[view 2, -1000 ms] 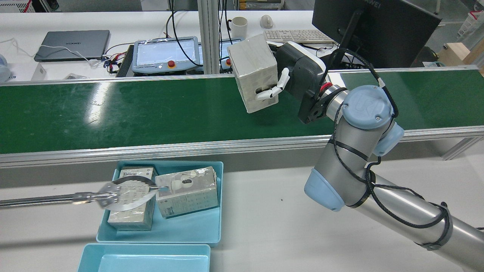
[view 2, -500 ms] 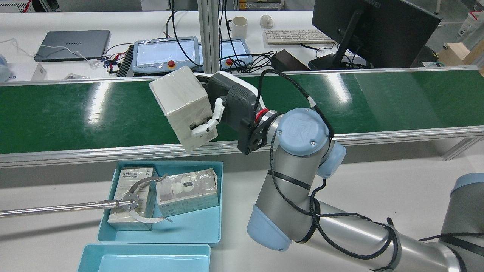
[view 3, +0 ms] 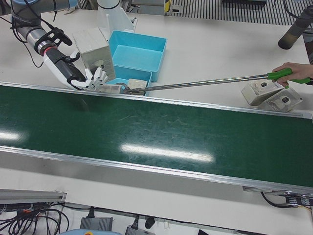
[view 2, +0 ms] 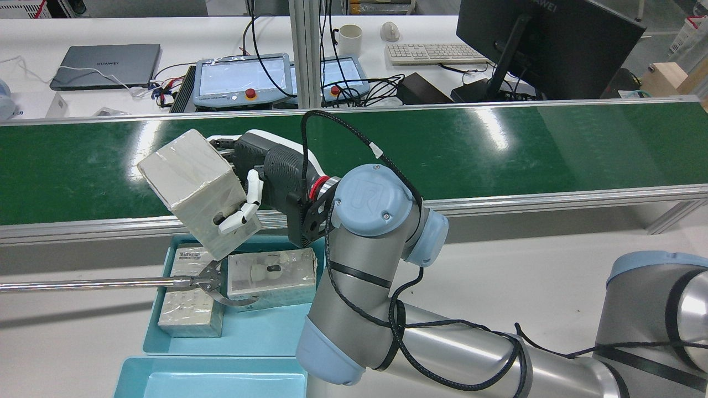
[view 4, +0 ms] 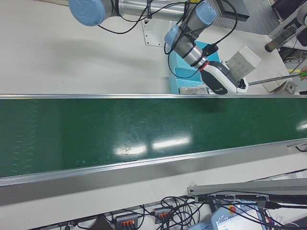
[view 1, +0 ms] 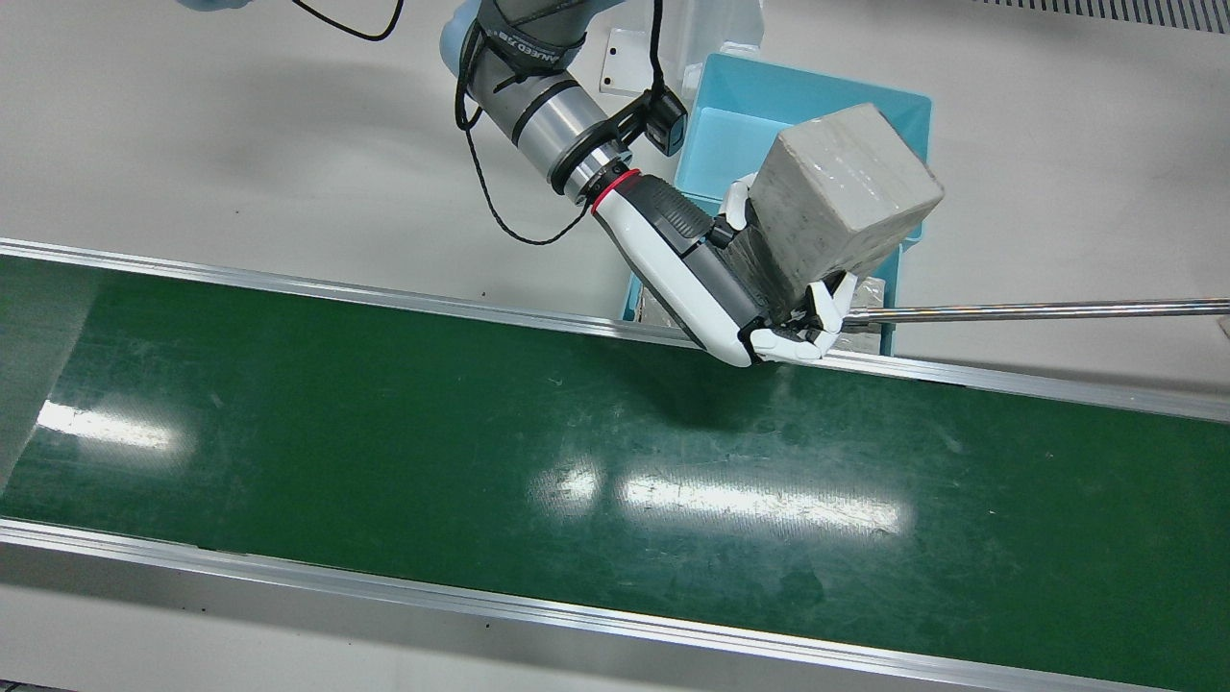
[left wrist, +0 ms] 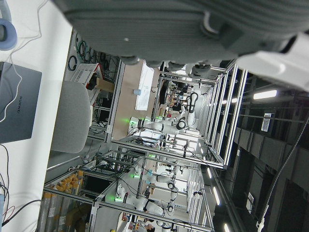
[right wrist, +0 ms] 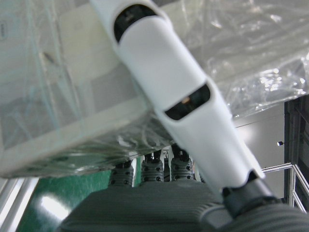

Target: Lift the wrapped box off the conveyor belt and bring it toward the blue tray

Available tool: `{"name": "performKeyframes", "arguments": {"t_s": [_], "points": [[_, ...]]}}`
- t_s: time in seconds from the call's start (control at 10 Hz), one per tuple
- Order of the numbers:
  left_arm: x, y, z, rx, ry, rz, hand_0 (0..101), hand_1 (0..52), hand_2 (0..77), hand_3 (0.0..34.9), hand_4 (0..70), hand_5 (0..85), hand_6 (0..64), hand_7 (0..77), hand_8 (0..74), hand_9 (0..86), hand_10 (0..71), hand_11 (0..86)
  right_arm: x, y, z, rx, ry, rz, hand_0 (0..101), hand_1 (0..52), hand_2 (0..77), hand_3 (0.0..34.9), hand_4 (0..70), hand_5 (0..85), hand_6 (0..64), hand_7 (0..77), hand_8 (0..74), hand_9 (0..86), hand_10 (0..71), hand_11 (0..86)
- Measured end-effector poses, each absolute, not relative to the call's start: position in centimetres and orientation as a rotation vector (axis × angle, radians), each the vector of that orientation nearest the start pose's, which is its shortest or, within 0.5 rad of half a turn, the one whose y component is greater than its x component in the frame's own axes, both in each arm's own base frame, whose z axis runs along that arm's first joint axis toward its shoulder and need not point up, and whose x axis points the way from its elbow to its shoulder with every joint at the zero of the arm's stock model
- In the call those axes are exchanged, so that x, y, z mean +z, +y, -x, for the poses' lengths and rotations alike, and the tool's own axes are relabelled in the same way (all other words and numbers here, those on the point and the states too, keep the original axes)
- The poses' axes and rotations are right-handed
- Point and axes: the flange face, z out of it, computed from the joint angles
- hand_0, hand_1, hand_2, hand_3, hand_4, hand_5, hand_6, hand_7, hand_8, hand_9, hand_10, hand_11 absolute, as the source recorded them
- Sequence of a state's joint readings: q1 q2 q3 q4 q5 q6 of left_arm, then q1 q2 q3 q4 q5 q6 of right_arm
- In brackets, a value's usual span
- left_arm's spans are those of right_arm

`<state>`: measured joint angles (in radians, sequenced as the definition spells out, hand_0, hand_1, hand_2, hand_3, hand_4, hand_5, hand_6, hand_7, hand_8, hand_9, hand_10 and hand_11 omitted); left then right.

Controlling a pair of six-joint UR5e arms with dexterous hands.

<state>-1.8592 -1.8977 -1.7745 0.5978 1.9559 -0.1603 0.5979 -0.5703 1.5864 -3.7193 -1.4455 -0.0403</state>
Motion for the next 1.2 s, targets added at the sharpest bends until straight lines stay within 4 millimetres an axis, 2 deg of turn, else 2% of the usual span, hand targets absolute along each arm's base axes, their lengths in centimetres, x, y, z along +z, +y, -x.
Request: {"name": "performKeyframes", "arguments": {"t_s": [0.1,0.2,0.3,0.4,0.5,0.6,0.7,0.8,0.9,1.0,1.1,1.2], "points": [[47.2,-51.0,25.1,-2.335,2.174,0.310,0,0.0,1.1,0.0,0.0,1.1,0.5,0.5,0.5,0.5,0.5,0.5,10.1,-51.1,49.6,-1.789,2.804,-1.305,58,0.5,36.0,0.0,31.1,69.3,48.0,33.8,58.4,31.6,44.7,32.2],[47.2,-51.0,25.1,-2.335,2.174,0.310,0,0.0,1.1,0.0,0.0,1.1,0.5,0.5,0.5,0.0,0.5,0.5,9.7,-50.9,49.8,-1.769,2.800,-1.329,58,0.5,36.0,0.0,31.1,69.3,48.0,33.8,55.6,33.3,43.6,31.1],[47.2,-51.0,25.1,-2.335,2.174,0.310,0,0.0,0.5,0.0,0.0,1.1,0.5,0.5,0.5,0.0,0.5,0.5,9.4,-50.8,50.0,-1.747,2.800,-1.352,55,0.5,36.0,0.0,32.2,63.8,40.9,38.7,50.7,33.8,36.5,23.5],[47.2,-51.0,25.1,-2.335,2.174,0.310,0,0.0,0.5,0.0,0.0,1.1,0.5,0.5,0.5,0.0,0.5,0.5,9.3,-50.7,50.4,-1.728,2.802,-1.381,55,0.5,36.0,0.0,32.2,63.8,40.9,38.7,50.7,33.8,36.5,23.5],[47.2,-51.0,25.1,-2.335,2.174,0.310,0,0.0,1.1,0.0,0.0,1.1,0.5,0.5,0.5,0.0,0.5,0.5,9.1,-50.4,50.7,-1.711,2.805,-1.410,58,0.5,36.0,0.0,24.0,49.6,28.9,32.2,36.5,24.5,17.5,2.7],[47.2,-51.0,25.1,-2.335,2.174,0.310,0,0.0,1.1,0.0,0.0,1.1,0.5,0.5,0.5,0.5,0.0,0.5,8.9,-50.2,51.1,-1.696,2.802,-1.437,58,0.5,36.0,0.0,24.0,49.6,28.9,32.2,36.5,24.5,17.5,2.7],[47.2,-51.0,25.1,-2.335,2.174,0.310,0,0.0,1.1,0.0,0.0,1.1,0.5,0.5,0.5,0.5,0.5,0.5,8.7,-50.0,51.3,-1.686,2.797,-1.457,74,0.5,36.0,0.0,21.8,28.4,12.5,15.3,16.9,6.0,0.0,1.1],[47.2,-51.0,25.1,-2.335,2.174,0.310,0,0.0,1.1,0.0,0.0,1.1,0.5,0.5,0.5,0.0,0.5,0.5,8.7,-49.9,51.4,-1.681,2.793,-1.470,63,0.5,36.0,0.0,22.9,21.3,15.3,19.1,0.0,2.7,0.0,1.1],[47.2,-51.0,25.1,-2.335,2.174,0.310,0,0.0,1.1,0.0,0.0,1.1,0.5,0.5,0.5,0.0,0.5,0.5,8.6,-49.9,51.4,-1.679,2.788,-1.480,58,26.7,37.6,0.0,22.4,31.1,15.3,19.1,4.4,6.0,0.0,1.1],[47.2,-51.0,25.1,-2.335,2.174,0.310,0,0.0,1.1,0.0,0.0,1.1,0.5,0.5,0.5,0.0,0.5,0.5,8.6,-49.8,51.5,-1.677,2.784,-1.491,58,26.7,37.6,0.0,22.4,31.1,15.3,19.1,4.4,6.0,0.0,1.1],[47.2,-51.0,25.1,-2.335,2.174,0.310,0,0.0,0.5,0.0,0.0,1.1,0.5,0.5,0.5,0.5,0.5,0.5,8.7,-49.8,51.5,-1.678,2.781,-1.503,60,27.3,25.6,0.0,23.5,32.2,15.8,19.1,4.4,7.1,0.0,1.1],[47.2,-51.0,25.1,-2.335,2.174,0.310,0,0.0,0.5,0.0,0.0,1.1,0.5,0.5,0.5,0.5,0.5,0.5,8.8,-49.7,51.5,-1.680,2.777,-1.512,60,27.3,22.9,0.0,23.5,34.4,15.8,19.6,4.4,8.2,0.0,1.1]]}}
